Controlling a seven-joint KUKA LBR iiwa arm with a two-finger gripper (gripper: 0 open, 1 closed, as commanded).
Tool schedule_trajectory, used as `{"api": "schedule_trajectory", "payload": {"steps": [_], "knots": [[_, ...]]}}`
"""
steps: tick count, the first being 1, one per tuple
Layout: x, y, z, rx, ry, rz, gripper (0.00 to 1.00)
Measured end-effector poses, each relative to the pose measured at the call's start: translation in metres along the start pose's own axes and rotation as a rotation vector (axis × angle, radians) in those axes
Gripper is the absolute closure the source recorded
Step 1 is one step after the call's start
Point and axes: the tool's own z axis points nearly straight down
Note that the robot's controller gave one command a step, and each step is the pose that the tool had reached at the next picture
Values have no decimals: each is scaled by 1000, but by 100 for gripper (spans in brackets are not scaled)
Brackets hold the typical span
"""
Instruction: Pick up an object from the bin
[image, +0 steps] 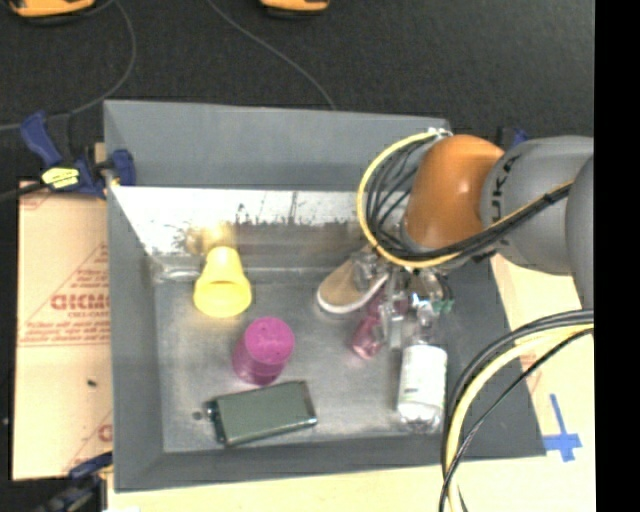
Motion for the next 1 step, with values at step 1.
{"api": "schedule_trajectory", "payload": {"steps": [1], "knots": [[-11, -5, 7, -15, 24, 97, 0]]}}
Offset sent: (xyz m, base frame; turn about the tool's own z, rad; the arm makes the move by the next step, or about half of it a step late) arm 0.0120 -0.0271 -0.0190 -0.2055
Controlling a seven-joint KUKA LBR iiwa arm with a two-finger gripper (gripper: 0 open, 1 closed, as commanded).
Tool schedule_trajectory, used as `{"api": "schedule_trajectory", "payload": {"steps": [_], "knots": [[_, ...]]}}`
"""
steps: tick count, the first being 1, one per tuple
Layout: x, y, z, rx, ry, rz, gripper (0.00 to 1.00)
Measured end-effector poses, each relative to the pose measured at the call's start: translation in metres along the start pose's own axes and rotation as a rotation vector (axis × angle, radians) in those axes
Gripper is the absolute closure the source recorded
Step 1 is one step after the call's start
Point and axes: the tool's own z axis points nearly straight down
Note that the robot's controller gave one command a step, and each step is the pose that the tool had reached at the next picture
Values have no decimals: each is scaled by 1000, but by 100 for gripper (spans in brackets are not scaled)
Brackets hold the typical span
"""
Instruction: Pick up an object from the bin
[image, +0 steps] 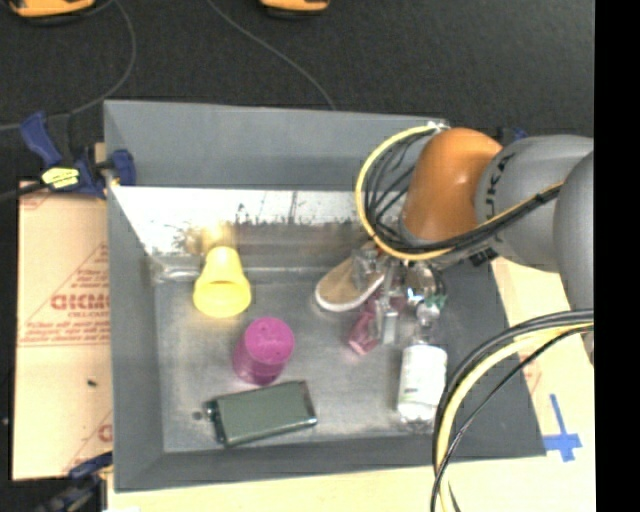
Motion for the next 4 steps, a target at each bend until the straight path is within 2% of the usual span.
{"api": "schedule_trajectory", "payload": {"steps": [1, 2, 4], "knots": [[-1, -8, 2, -3, -8, -204, 0], [3, -15, 5, 0, -15, -444, 100], [3, -14, 6, -1, -15, -442, 100]]}}
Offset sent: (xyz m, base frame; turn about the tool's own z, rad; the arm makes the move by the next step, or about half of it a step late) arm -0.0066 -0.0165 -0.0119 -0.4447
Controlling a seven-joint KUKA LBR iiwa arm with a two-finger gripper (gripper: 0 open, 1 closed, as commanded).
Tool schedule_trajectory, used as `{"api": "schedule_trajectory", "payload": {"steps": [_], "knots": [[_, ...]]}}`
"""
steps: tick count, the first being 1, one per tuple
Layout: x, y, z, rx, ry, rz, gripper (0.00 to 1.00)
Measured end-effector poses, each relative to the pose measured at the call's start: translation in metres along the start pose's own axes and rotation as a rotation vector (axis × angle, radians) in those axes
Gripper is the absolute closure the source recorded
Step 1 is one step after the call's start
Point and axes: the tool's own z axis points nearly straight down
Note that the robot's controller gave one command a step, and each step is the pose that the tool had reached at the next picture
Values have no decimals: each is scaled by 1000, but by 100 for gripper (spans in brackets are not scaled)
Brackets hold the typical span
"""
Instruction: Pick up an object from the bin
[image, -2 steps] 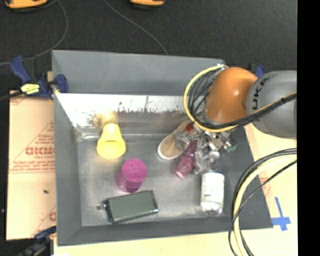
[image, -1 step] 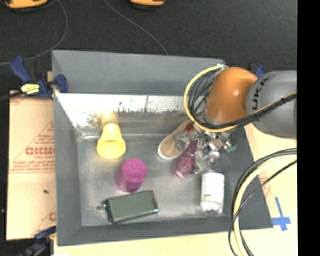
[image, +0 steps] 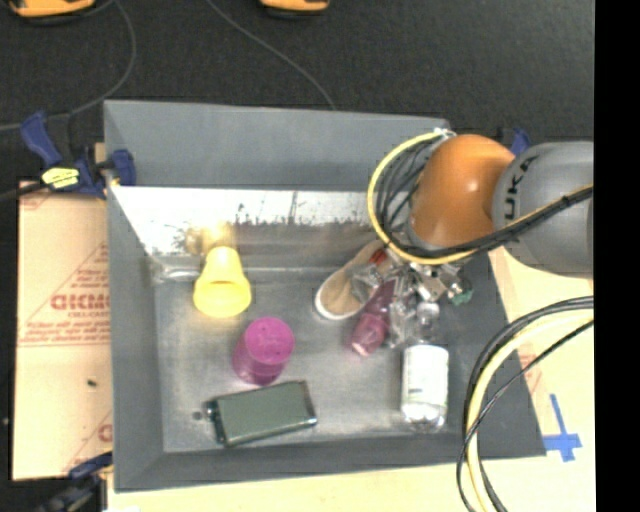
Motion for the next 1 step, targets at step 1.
{"api": "schedule_trajectory", "payload": {"steps": [1], "knots": [[0, 0, 0, 0, 0, 0, 100]]}}
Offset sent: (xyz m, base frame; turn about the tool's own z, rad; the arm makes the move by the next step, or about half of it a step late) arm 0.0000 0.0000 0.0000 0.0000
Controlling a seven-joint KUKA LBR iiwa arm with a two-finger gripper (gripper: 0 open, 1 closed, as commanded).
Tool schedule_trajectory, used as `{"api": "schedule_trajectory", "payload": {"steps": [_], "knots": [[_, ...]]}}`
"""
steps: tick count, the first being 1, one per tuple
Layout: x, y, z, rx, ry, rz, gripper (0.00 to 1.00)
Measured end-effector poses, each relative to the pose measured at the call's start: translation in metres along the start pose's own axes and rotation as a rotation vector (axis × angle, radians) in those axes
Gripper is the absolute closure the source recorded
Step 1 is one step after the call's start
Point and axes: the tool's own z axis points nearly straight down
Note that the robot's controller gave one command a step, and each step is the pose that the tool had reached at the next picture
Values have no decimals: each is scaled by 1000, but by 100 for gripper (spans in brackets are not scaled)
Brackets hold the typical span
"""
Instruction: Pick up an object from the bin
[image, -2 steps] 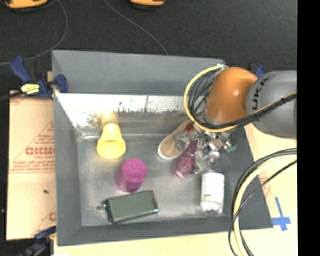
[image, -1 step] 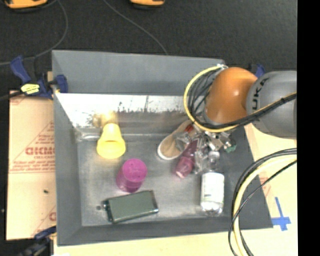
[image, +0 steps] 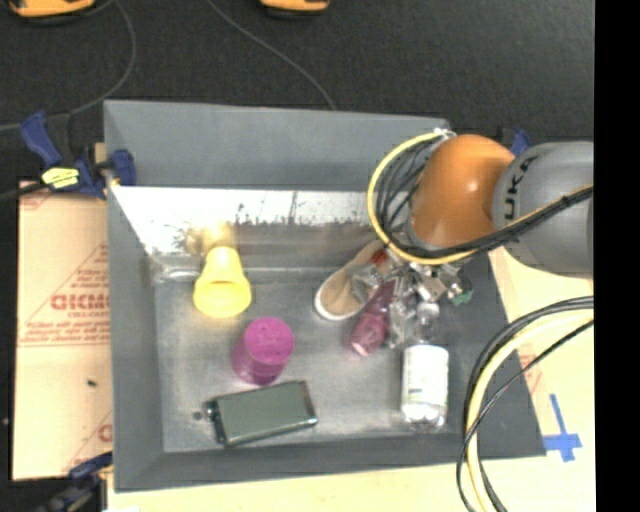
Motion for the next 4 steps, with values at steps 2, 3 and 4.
{"api": "schedule_trajectory", "payload": {"steps": [2, 3, 4], "knots": [[0, 1, 1, -2, 1, 0, 100], [0, 1, 1, -3, 1, 1, 100], [1, 0, 2, 0, 4, 1, 100]]}}
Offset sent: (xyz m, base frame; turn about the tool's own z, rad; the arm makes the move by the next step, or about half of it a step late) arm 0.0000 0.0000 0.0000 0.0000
